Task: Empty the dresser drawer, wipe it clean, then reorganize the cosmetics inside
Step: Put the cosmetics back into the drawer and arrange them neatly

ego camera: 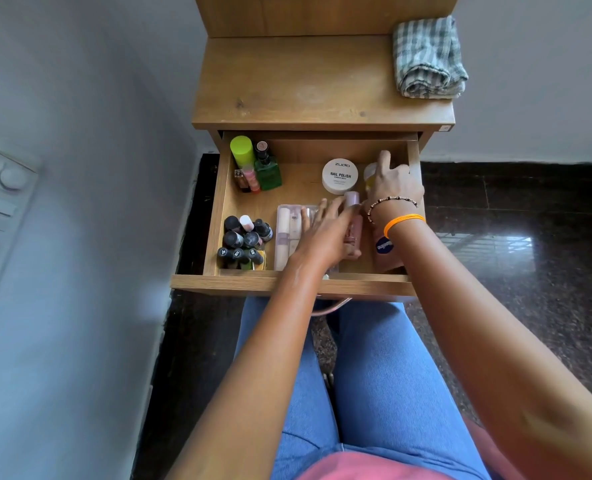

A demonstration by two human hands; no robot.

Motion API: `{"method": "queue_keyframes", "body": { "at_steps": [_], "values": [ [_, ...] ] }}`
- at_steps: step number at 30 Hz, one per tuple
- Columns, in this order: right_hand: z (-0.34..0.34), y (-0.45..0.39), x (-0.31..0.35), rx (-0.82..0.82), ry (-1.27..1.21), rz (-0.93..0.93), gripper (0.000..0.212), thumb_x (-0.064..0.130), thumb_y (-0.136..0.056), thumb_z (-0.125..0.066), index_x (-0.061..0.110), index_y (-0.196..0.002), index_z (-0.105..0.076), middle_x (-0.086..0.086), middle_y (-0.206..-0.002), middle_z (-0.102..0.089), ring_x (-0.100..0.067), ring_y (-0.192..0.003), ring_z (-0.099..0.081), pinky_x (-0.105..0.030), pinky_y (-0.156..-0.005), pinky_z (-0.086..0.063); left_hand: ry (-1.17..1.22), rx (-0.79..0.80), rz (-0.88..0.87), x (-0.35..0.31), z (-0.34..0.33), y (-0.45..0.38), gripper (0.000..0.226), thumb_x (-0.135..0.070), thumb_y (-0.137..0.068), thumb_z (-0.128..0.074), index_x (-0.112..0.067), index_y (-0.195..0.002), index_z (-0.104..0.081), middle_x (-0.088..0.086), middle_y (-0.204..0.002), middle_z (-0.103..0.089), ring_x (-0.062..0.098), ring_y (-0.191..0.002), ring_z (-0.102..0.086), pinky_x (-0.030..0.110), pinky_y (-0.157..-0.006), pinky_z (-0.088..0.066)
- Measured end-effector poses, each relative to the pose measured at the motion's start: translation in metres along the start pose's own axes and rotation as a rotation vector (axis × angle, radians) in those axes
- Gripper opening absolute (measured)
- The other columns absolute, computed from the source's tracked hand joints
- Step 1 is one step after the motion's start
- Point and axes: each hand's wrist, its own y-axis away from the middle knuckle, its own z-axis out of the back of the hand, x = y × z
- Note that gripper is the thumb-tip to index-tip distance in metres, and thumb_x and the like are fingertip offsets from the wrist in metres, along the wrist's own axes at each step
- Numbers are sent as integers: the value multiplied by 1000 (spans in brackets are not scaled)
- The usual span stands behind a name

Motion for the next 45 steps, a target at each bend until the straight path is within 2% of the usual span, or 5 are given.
{"method": "queue_keyframes", "body": {
  "at_steps": [12,19,25,35,45],
  "values": [
    [15,6,-5,55,-9,26,32,13,-97,-39,0,-126,-36,-23,-124,-54,-39,-121,-49,-43,-93,-43,-89,189,235,7,5,3,108,-25,-78,-74,-35,-149,6,-1,-156,25,37,-137,34,70,-104,9],
    [12,18,-4,63,95,147,33,7,-98,-28,-7,-127,-35,-24,-131,-43,-39,-118,-48,-43,-90,-42,-26,180,226,7,8,3,114,-15,-76,-76,-41,-148,8,1,-157,24,37,-135,36,72,-103,8],
    [-12,21,-6,30,29,131,44,17,-97,-40,12,-138,-28,-21,-145,-23,-39,-99,-60,-41,-77,-49,-18,182,236,8,7,1,100,-17,-86,-67,-43,-147,8,-1,-156,25,35,-136,36,72,-104,8],
    [4,19,-5,-14,14,218,42,8,-91,-47,6,-131,-36,-17,-135,-33,-40,-103,-55,-43,-79,-48,-3,145,228,4,15,1,105,-19,-75,-77,-30,-151,-5,1,-159,13,33,-142,26,67,-107,9],
    [-2,13,11,358,26,400,53,9,-79,-69,1,-127,-48,-16,-132,-44,-35,-122,-49,-45,-98,-44,-28,166,274,8,14,4,112,-14,-73,-79,-31,-151,-1,-2,-159,16,31,-141,29,69,-107,3]
  ]
}}
